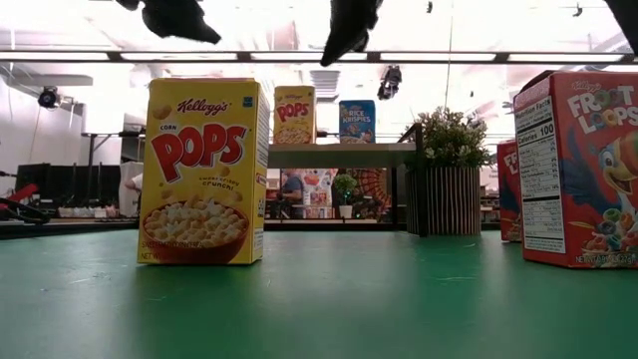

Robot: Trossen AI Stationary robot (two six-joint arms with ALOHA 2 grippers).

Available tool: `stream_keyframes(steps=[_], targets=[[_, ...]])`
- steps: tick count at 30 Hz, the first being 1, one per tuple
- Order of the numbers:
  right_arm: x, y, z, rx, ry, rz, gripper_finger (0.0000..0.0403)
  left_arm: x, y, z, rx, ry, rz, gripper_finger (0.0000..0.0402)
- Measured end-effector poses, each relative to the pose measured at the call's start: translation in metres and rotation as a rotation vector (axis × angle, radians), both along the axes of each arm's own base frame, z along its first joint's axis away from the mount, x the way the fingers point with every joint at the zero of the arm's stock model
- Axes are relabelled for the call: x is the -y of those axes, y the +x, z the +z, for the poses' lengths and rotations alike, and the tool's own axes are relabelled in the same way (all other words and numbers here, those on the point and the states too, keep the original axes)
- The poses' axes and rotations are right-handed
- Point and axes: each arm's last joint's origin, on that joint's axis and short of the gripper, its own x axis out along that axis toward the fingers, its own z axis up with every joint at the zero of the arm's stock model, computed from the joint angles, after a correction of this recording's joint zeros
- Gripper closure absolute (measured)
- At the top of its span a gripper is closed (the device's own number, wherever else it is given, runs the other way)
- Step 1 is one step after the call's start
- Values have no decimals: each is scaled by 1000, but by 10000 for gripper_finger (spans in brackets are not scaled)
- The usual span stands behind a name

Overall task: Stack cereal on shelf
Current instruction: Put the yellow cereal box on the shelf aligned with the other yellow cereal boxes

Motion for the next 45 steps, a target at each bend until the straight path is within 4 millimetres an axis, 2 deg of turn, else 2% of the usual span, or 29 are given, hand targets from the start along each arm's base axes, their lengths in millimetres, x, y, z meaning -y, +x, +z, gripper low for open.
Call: stream_keyframes(steps=[10, 14, 18, 25, 29, 32, 39, 45], targets=[[-114, 21, -34, 108, 87, 146, 390, 40, -18, 3, 54, 48, -99, 123], [-149, 23, -50, 176, 73, 153, 390, 50, -22, 5, 74, 27, -137, 123], [-173, 20, -62, 207, 66, 144, 390, 56, -24, 4, 78, -8, -148, 123], [-194, 17, -79, 239, 116, 139, 389, 65, -23, -1, 60, -62, -140, 123], [-199, 17, -89, 279, 130, 149, 368, 69, -20, -6, 39, -52, -145, 123], [-199, 17, -93, 282, 140, 133, 330, 71, -18, -9, 31, -38, -150, 123], [-197, 19, -101, 317, 152, 53, 201, 71, -18, -9, 26, 1, -173, 123], [-196, 19, -121, 365, 154, 39, 121, 71, -18, -9, 26, 37, -195, 123]])
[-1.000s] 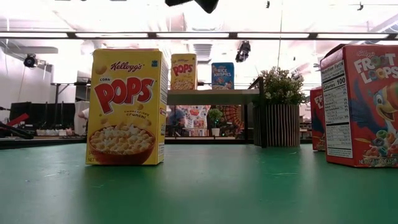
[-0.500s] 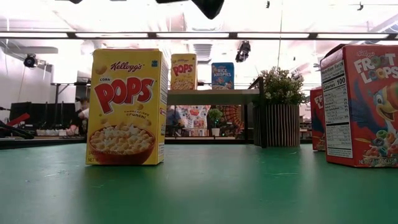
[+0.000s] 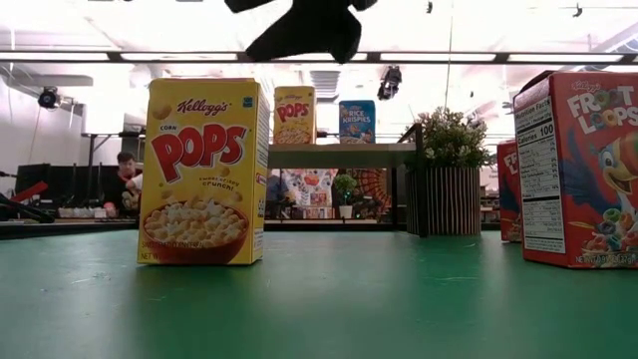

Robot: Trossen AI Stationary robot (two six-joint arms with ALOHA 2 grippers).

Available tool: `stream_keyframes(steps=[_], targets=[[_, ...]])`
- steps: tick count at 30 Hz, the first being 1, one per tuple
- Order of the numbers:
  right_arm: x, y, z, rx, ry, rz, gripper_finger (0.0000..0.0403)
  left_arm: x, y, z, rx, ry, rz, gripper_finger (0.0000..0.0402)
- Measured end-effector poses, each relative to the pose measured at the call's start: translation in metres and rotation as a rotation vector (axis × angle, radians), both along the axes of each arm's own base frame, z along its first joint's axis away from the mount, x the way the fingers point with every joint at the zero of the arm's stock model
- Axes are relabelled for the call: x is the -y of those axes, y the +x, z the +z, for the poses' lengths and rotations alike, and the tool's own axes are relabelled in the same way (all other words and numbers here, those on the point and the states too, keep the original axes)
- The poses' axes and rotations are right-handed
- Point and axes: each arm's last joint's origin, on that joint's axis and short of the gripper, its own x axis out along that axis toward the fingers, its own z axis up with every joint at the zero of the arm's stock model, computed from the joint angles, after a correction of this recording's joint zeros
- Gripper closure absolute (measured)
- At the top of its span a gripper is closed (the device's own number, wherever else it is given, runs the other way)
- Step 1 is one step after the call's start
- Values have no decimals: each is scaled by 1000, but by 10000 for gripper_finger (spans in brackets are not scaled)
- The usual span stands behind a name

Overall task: Stack cereal on shelf
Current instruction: Put the yellow cereal box on the shelf aligned with the other yellow cereal boxes

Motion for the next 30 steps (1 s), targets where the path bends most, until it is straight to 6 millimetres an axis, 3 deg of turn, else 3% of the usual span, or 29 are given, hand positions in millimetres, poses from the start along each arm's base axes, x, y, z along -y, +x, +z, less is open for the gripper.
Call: stream_keyframes(steps=[4, 17, 25, 30], targets=[[2, -1, -12, 31, -28, -35, 105, 0, 0, 0, 3, 20, -12, 123], [9, -11, -50, 123, -8, -50, 110, 0, 0, 0, 4, 36, -21, 123], [6, -2, -84, 129, -39, -25, 126, 1, 1, 2, 24, 20, -20, 123], [5, 1, -81, 154, -57, -12, 153, 1, 2, 3, 34, 13, -19, 123]])
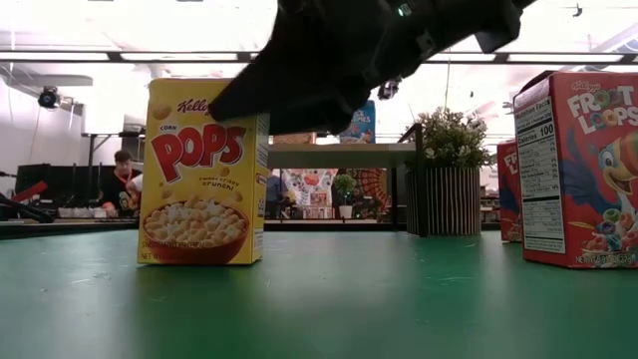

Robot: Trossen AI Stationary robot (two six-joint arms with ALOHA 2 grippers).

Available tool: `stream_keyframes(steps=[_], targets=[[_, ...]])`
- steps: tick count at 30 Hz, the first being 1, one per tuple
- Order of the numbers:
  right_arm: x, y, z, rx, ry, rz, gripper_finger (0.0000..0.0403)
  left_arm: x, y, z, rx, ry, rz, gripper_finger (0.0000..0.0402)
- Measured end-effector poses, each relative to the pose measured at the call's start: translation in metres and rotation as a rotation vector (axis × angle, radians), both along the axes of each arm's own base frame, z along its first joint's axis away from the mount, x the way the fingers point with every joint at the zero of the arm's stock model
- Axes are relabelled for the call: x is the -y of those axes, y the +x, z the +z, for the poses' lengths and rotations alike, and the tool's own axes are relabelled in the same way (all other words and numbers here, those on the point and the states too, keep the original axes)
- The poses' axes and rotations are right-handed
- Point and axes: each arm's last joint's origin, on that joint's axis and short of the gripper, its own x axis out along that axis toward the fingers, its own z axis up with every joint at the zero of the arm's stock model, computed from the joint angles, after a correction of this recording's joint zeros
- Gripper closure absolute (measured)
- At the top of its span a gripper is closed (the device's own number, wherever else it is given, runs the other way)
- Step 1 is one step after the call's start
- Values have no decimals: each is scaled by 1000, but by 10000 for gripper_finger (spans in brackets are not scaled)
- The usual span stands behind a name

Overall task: Stack cereal on shelf
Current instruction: Put the yellow cereal box on the shelf aligned with the other yellow cereal boxes

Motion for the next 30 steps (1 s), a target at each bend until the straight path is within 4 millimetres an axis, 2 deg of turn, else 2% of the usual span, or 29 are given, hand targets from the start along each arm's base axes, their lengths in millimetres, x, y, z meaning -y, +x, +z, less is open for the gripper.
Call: stream_keyframes(steps=[11, 19, 25, 30], targets=[[0, 0, 2, 2, -4, 8, 230, 0, 0, 0, 3, -3, 0, 123], [0, -1, 6, 5, 3, 5, 249, 0, 0, 0, 3, -2, 0, 123], [11, -10, 41, 37, 18, -9, 246, 0, 0, 1, 6, 5, -5, 123], [39, -27, 84, 47, 28, -33, 247, -2, 0, 2, 18, 24, 2, 123]])
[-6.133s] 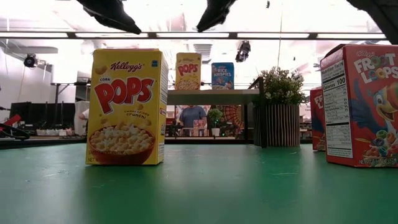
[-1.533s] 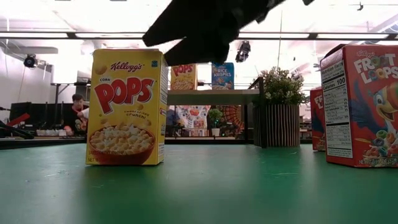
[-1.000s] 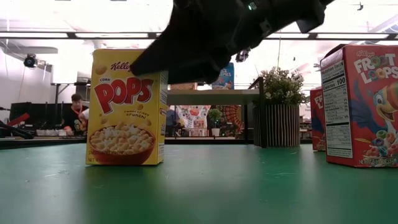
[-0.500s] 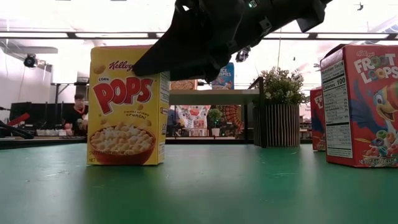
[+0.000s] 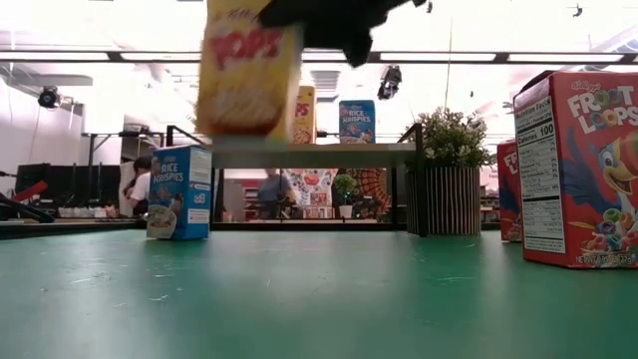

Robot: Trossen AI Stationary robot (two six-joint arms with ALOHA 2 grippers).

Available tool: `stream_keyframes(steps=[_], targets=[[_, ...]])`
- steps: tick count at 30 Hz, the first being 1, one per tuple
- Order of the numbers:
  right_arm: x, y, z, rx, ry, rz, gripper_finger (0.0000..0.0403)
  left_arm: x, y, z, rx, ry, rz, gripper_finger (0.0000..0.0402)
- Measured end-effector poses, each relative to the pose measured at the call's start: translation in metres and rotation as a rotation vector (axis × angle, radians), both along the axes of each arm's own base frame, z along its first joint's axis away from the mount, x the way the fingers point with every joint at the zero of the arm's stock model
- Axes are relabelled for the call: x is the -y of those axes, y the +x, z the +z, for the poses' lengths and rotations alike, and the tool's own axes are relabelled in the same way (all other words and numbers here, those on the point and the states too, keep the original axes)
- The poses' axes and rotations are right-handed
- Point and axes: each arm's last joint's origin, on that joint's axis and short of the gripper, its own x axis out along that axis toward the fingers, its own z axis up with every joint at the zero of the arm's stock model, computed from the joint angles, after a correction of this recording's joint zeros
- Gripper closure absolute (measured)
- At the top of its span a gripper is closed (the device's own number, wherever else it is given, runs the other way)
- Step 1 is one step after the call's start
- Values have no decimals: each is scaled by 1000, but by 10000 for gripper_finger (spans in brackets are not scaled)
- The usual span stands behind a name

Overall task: Stack cereal on shelf
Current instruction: Put the yellow cereal box on the shelf aligned with the other yellow cereal boxes

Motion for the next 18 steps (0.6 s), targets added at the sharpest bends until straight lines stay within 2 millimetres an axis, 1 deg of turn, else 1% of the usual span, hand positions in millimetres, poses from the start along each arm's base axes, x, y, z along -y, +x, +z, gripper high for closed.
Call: stream_keyframes(steps=[4, 7, 9, 12, 18], targets=[[32, -14, 32, 22, 22, -4, 246, -4, 2, 3, 19, 9, 42, 123], [57, -24, 50, 48, 15, -20, 248, -9, 6, 3, 19, 23, 64, 123], [72, -28, 58, 62, -4, -35, 247, -14, 8, 3, 17, 29, 83, 123], [94, -31, 65, 79, -27, -43, 246, -22, 13, 2, 5, 45, 92, 123], [135, -30, 69, 70, -89, -65, 247, -44, 21, 5, 1, 89, 135, 123]])
